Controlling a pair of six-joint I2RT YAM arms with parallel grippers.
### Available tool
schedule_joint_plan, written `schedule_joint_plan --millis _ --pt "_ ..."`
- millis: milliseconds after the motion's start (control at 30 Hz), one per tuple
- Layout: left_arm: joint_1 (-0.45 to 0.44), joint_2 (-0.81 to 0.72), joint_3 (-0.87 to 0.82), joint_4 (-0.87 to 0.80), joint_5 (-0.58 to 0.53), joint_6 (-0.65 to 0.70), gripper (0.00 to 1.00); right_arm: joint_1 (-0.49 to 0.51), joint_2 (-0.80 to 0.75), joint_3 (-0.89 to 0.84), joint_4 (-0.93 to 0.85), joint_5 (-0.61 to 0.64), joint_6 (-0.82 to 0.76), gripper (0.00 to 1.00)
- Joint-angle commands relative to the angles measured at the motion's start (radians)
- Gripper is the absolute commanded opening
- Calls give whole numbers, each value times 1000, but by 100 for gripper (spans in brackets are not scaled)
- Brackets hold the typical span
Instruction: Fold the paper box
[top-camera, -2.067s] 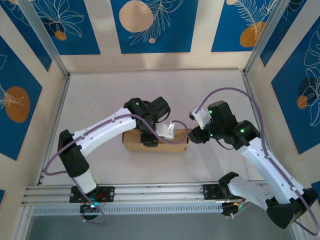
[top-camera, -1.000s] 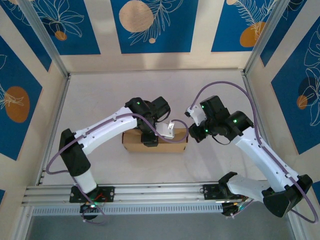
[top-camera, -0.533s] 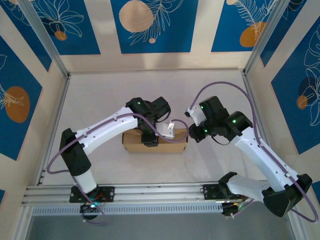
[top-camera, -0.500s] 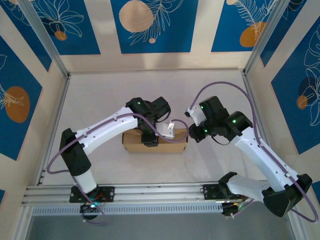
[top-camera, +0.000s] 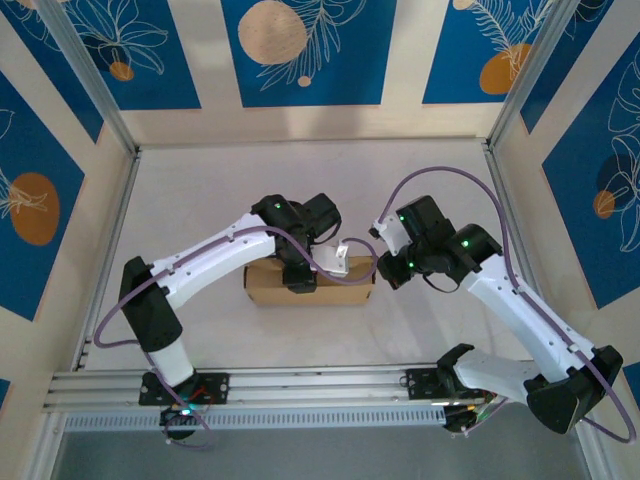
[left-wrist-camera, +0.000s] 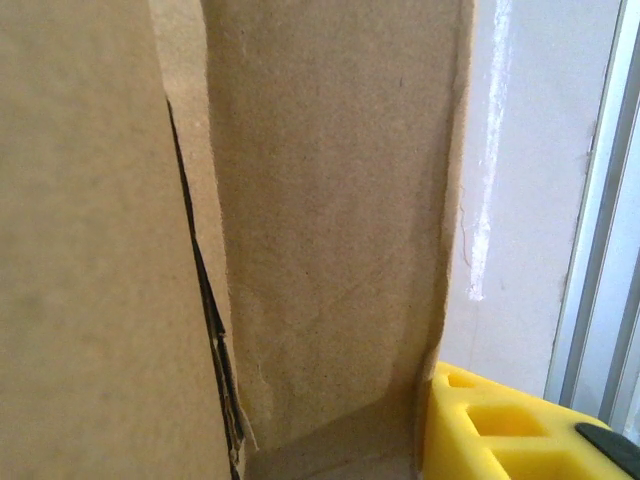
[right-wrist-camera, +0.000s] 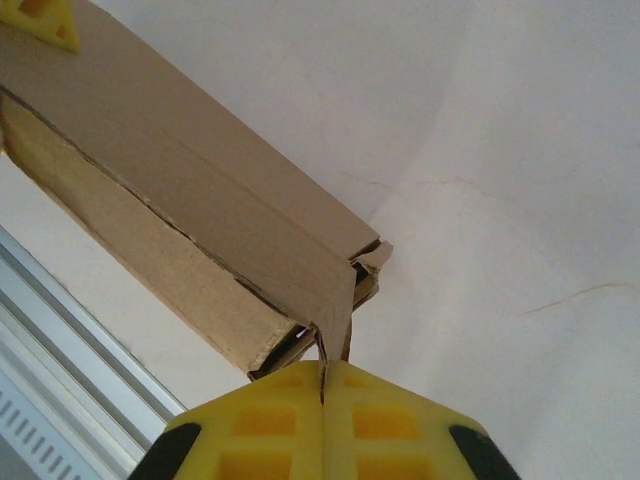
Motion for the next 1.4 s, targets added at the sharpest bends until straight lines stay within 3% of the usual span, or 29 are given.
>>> schedule_joint_plan --millis 0,367,467,700,1033,1367 --pt "10 3 35 7 21 -11 42 4 17 13 -3 -39 17 3" --pt "11 20 34 27 11 -27 43 -2 161 96 -76 -91 195 0" --pt "14 23 35 33 14 -35 43 -11 158 88 -57 -50 302 0" --pt "29 34 35 63 46 -72 42 -30 132 61 35 -115 479 0" --pt "37 38 23 80 39 -82 42 6 95 -18 95 43 535 0" --pt "43 37 30 103 22 -109 50 63 12 -129 165 206 545 0"
